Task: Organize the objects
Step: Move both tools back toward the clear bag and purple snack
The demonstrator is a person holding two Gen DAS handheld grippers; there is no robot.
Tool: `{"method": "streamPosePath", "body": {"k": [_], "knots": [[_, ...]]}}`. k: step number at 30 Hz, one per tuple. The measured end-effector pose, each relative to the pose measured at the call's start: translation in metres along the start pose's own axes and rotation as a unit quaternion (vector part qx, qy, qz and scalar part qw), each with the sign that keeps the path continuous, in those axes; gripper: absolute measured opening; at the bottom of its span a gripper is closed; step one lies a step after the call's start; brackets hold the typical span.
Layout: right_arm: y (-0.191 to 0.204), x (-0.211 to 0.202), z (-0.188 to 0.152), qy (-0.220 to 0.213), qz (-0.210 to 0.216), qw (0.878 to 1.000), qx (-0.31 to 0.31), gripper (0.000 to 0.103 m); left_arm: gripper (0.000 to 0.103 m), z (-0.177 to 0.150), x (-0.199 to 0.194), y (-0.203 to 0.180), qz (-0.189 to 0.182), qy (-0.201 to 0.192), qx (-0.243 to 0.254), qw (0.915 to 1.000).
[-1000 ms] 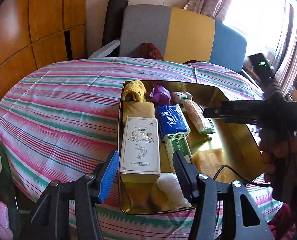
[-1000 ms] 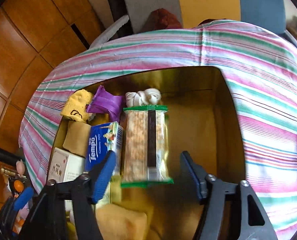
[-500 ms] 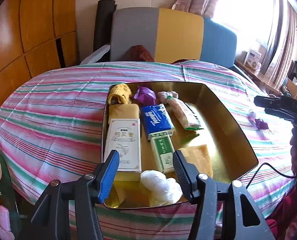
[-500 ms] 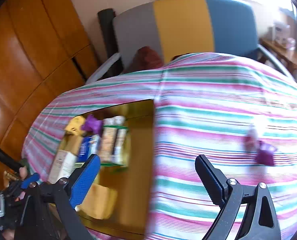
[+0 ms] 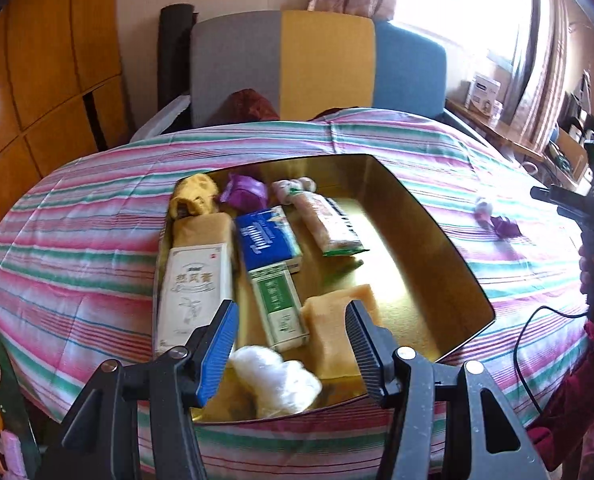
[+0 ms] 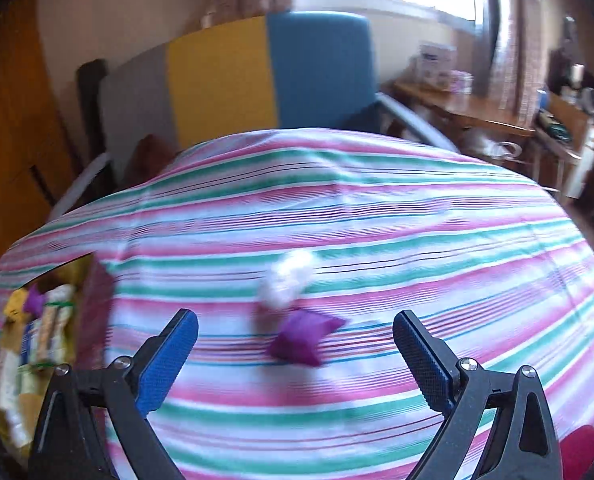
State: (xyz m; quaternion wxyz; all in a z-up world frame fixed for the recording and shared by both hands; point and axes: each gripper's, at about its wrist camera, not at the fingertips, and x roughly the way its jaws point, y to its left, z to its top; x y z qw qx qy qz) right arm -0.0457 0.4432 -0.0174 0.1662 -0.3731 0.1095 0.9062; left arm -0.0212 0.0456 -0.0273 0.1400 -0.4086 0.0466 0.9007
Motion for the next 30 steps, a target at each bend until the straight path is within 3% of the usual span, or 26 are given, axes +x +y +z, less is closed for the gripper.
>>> {"method": "streamPosePath", "body": {"k": [3,5,11,20,30], "knots": [[-0.040,0.013,-0.002,0.020,-0.033,0.996,0.086,0.099,0.056,0.006,0.003,-0.014,-0.010,0.001,0.015,0.9998],[-0.060,0.013,0.000,0.015,-0.030,0.990,0.136,0.099,0.056,0.009,0.005,-0.024,-0.021,0.002,0.022,0.9995],[-0.087,0.014,-0.004,0.029,-0.026,0.976,0.212,0.099,0.056,0.021,0.014,-0.059,-0.061,0.014,0.042,0.9971],[-0.100,0.029,-0.018,0.071,-0.010,0.961,0.268,0.099,0.056,0.034,0.030,-0.115,-0.098,0.036,0.083,0.9911],[-0.099,0.033,-0.020,0.085,0.025,0.957,0.277,0.099,0.056,0.056,0.053,-0.152,-0.116,0.054,0.106,0.9862]]}}
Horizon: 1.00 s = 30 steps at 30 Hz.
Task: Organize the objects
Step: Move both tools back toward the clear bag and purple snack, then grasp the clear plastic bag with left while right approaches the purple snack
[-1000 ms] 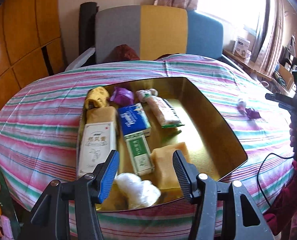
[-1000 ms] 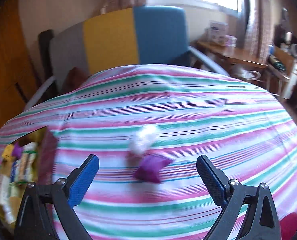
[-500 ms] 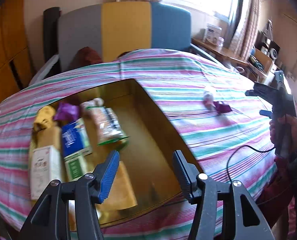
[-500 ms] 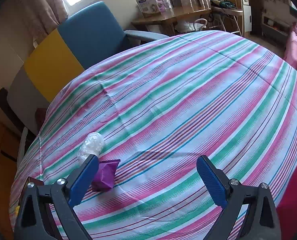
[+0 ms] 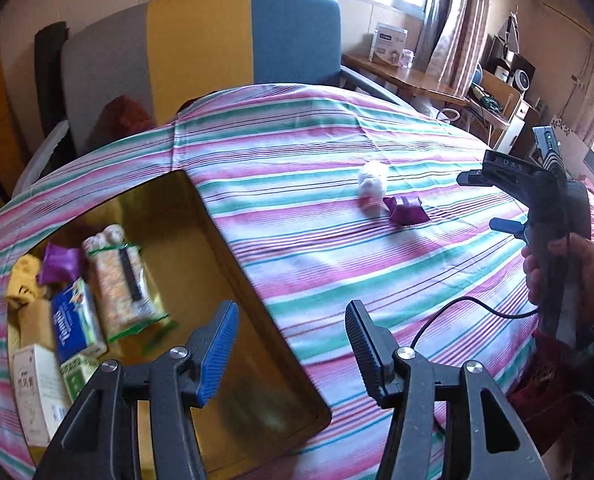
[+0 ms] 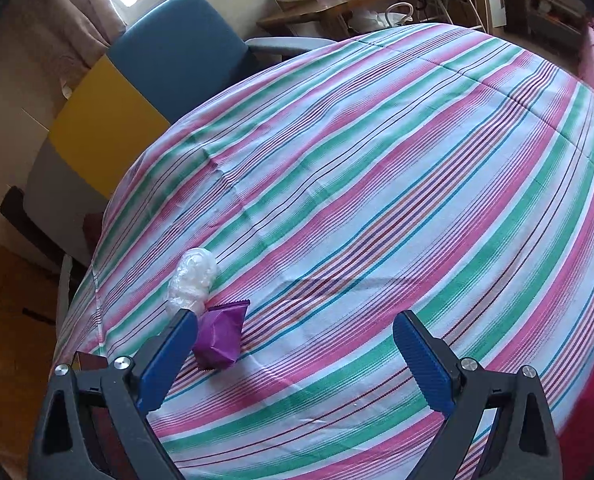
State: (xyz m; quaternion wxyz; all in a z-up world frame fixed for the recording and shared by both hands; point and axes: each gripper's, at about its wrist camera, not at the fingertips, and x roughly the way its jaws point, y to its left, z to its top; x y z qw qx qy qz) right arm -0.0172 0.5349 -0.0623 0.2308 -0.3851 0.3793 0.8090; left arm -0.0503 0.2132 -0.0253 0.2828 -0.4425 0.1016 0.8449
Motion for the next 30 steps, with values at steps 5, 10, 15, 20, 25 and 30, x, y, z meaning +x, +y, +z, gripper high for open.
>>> {"method": "streamPosePath", "body": {"k": [5,10,15,20,25,30], "knots": [[-0.003,-0.004,0.001,0.002,0.024,1.000,0.014,0.100,0.056,0.024,0.019,-0.013,-0.019,0.017,0.001,0.9997],[-0.003,-0.007,0.001,0.004,0.047,0.999,0.021,0.100,0.056,0.054,0.054,-0.032,-0.047,0.039,0.010,0.9981],[-0.005,-0.007,0.001,0.011,0.067,0.997,0.031,0.100,0.056,0.084,0.095,-0.048,-0.056,0.055,0.011,0.9968],[-0.007,-0.005,0.000,0.024,0.078,0.996,0.040,0.100,0.056,0.115,0.130,-0.070,-0.066,0.054,0.030,0.9959],[-0.007,-0.003,0.000,0.027,0.080,0.996,0.038,0.100,0.056,0.138,0.169,-0.088,-0.075,0.057,0.051,0.9942],[-0.007,0.001,0.000,0.033,0.076,0.996,0.038,0.100,0.056,0.148,0.210,-0.096,-0.075,0.079,0.045,0.9930]]}}
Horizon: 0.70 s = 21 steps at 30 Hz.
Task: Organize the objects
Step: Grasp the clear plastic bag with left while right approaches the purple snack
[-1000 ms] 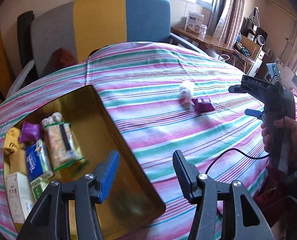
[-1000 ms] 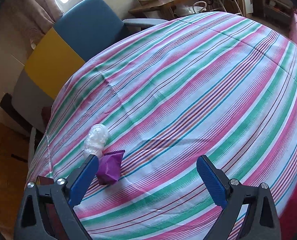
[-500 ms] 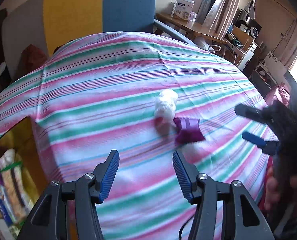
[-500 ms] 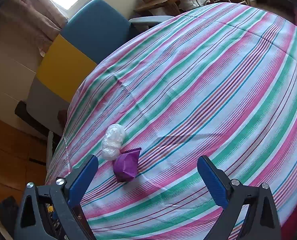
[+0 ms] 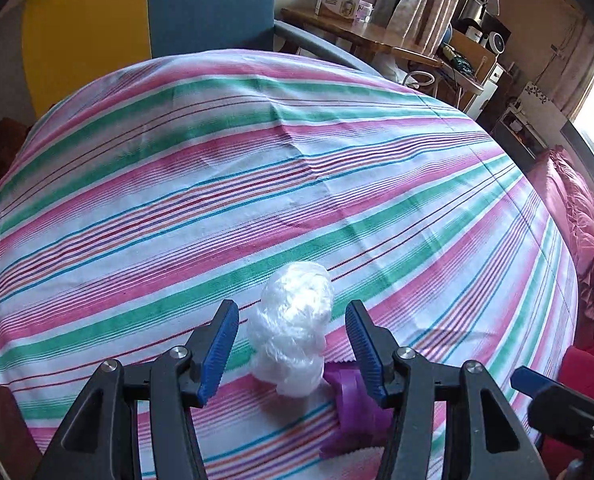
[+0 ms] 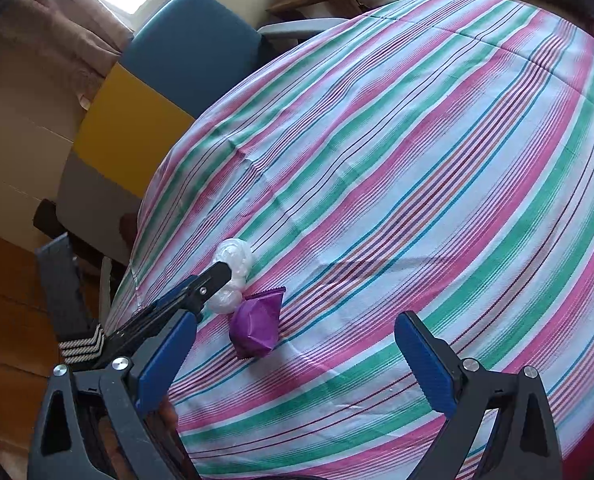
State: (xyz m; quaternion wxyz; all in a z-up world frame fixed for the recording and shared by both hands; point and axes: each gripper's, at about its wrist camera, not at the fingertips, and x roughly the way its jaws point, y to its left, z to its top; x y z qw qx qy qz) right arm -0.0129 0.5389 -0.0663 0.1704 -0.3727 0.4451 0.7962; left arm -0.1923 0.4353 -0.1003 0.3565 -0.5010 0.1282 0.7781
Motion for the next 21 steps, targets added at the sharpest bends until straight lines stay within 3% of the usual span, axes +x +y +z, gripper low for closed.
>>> {"method": "streamPosePath", "body": {"k": [3,6,9,14,21], "knots": [[-0.002,0.003,0.001,0.002,-0.005,1.000,0.005,0.100,0.035,-0.003,0.015,0.014,0.003,0.020,-0.029,0.9994],[-0.002,0.004,0.002,0.002,-0.012,1.000,0.001,0.100,0.035,-0.012,0.006,0.021,-0.011,0.022,-0.036,0.9990],[0.001,0.006,0.001,0.003,-0.019,1.000,-0.008,0.100,0.035,-0.031,-0.011,0.027,0.000,0.018,-0.029,0.9994],[0.004,0.009,-0.002,0.009,-0.039,0.999,-0.023,0.100,0.035,-0.065,-0.057,0.037,-0.009,0.002,-0.051,0.9987],[0.014,0.021,-0.010,0.027,-0.072,0.995,-0.069,0.100,0.035,-0.117,-0.130,0.030,0.005,-0.058,-0.028,0.9979]]}}
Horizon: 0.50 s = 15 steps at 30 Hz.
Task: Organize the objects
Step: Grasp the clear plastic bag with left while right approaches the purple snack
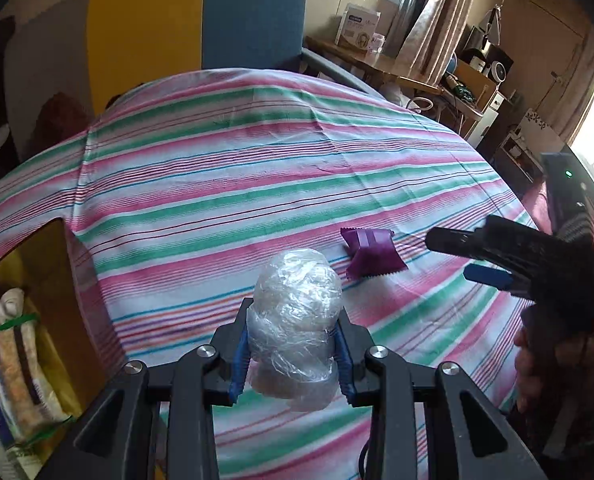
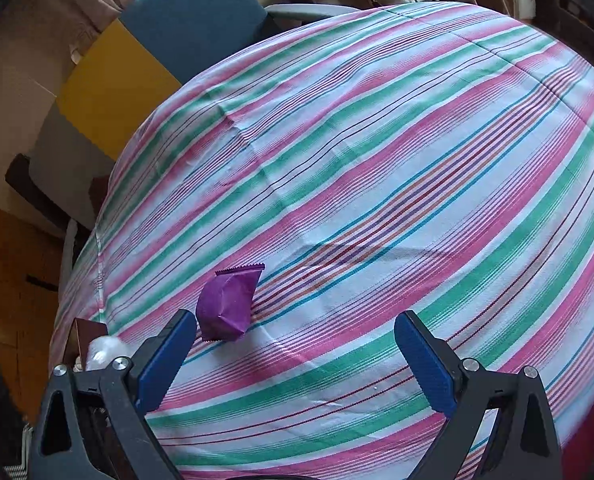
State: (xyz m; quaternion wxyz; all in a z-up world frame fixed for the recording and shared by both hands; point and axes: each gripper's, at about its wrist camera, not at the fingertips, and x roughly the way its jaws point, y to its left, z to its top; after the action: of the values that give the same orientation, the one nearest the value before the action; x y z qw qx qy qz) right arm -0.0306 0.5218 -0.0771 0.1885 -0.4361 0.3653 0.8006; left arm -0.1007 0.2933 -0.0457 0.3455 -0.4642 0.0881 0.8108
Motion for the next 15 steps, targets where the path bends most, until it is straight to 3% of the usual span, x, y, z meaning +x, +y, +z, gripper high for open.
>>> {"method": "streamPosePath", "body": {"k": [5,9,15], "knots": [[0.012,0.008,-0.005,0.008,-0.015,0.999,-0.036,0.098,0.035,-0.038,-0.042,0.013,0.002,-0.026,-0.008,0.9996],[0.021,0.018,-0.008,0.043,0.015,0.998,-0.043,0.082,0.035,-0.063,-0.062,0.033,0.004,-0.027,-0.033,0.9991],[0.044,0.029,0.005,0.033,-0.007,0.998,-0.057,0.081,0.036,-0.087,-0.092,0.061,0.020,-0.042,-0.063,0.9969]]}}
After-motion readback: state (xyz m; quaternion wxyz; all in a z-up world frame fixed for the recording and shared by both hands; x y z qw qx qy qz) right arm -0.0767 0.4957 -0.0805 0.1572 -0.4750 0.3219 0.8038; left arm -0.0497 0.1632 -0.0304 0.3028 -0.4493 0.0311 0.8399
